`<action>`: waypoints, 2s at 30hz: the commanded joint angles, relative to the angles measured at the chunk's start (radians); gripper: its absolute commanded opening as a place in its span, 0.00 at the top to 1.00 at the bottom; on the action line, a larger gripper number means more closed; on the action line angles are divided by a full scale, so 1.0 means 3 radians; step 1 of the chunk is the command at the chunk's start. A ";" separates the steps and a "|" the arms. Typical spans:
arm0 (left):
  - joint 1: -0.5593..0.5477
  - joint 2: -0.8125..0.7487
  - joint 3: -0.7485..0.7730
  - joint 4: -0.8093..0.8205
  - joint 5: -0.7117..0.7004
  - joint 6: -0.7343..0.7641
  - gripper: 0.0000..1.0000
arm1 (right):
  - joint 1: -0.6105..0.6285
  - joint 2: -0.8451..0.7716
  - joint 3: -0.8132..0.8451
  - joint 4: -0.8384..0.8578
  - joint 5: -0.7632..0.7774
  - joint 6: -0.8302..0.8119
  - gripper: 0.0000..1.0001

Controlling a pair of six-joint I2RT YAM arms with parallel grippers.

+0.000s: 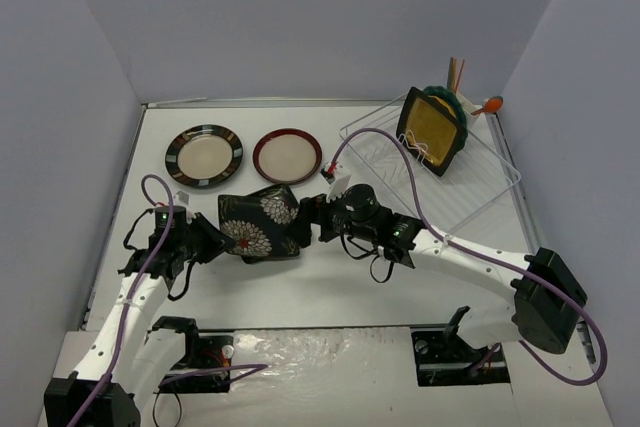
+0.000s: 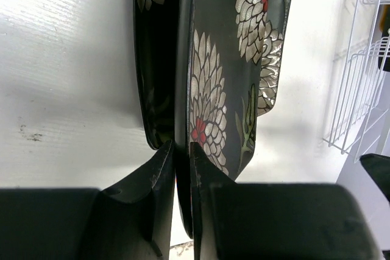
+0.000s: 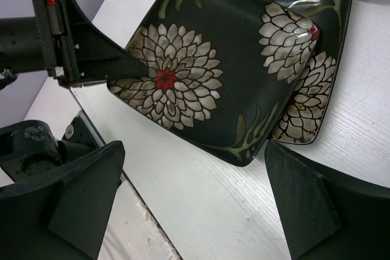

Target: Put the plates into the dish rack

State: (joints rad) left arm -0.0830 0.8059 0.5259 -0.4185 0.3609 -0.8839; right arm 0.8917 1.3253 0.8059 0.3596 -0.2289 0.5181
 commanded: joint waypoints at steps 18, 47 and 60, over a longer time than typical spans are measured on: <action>-0.0008 -0.0125 0.0495 0.1484 0.0684 -0.0767 1.00 | -0.0743 0.0625 0.0381 0.0566 -0.0639 0.0891 0.05; -0.0056 -0.0073 0.0359 0.2142 0.1006 -0.0909 1.00 | -0.0958 0.0987 0.0781 0.0944 -0.1134 0.0942 0.62; -0.0063 0.0006 0.0432 0.1263 0.0847 -0.0257 0.54 | -0.1079 0.0639 0.0932 0.0456 -0.1066 0.0365 1.00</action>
State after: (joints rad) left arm -0.0990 0.8192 0.5444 -0.0563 0.6047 -1.0583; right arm 0.5891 1.6270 1.0085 0.5458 -0.5762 0.8191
